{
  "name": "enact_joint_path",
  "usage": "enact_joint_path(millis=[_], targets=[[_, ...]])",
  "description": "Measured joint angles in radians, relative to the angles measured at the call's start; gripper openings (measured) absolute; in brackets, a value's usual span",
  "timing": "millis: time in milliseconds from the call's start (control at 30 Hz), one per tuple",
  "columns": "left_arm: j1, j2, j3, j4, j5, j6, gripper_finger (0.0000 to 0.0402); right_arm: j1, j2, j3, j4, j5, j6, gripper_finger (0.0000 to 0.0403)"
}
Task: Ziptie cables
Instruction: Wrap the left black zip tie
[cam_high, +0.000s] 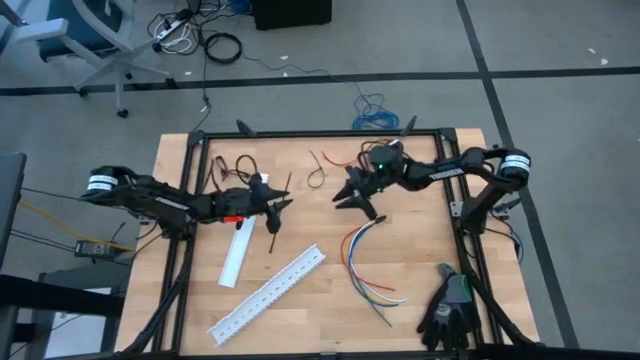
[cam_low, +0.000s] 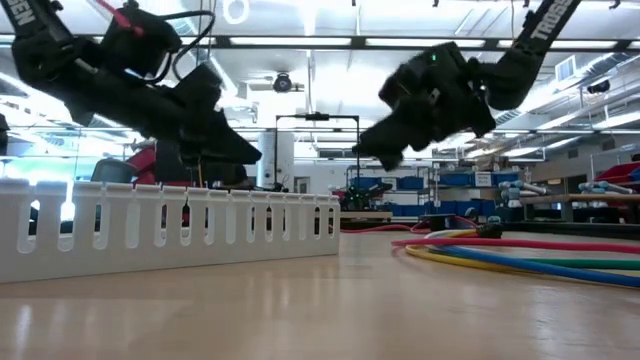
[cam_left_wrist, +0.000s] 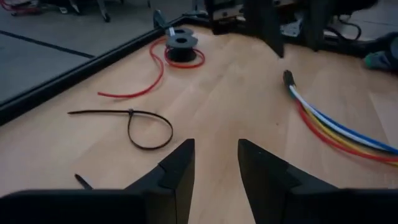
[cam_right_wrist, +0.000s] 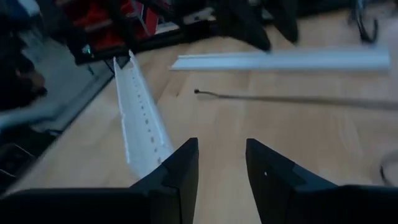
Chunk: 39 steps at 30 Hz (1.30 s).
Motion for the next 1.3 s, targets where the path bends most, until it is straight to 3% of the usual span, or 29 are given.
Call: enact_joint_path(millis=[100, 300, 533, 667, 800, 933, 1100, 1200, 1300], targets=[[0.002, -0.001, -0.019, 0.02, -0.015, -0.002, 0.0131, 0.074, 0.017, 0.039, -0.001, 0.12, -0.124, 0.0123], [0.006, -0.001, -0.051, 0.012, -0.169, 0.001, 0.0131, 0.163, 0.114, 0.19, -0.09, 0.306, -0.279, 0.0121], [0.077, -0.001, -0.086, -0.041, -0.202, -0.085, 0.0131, 0.225, 0.286, 0.44, -0.34, 0.382, -0.341, 0.0112], [0.134, 0.0, -0.087, -0.084, -0.116, -0.134, 0.0131, 0.271, 0.371, 0.574, -0.413, 0.399, -0.399, 0.0112], [0.174, 0.0, -0.087, -0.089, -0.029, -0.143, 0.0131, 0.318, 0.469, 0.733, -0.592, 0.465, -0.458, 0.0112], [0.178, 0.0, -0.086, -0.092, 0.131, -0.084, 0.0131, 0.343, 0.511, 0.841, -0.736, 0.557, -0.429, 0.0112], [0.134, -0.001, -0.08, -0.138, 0.351, 0.108, 0.0131, 0.344, 0.47, 0.845, -0.844, 0.558, -0.369, 0.0112], [0.116, -0.008, -0.049, -0.226, 0.376, 0.15, 0.0131, 0.331, 0.423, 0.824, -0.903, 0.555, -0.32, 0.0112], [0.107, -0.014, 0.027, -0.429, 0.391, 0.155, 0.0131, 0.317, 0.385, 0.777, -0.953, 0.555, -0.283, 0.0112]])
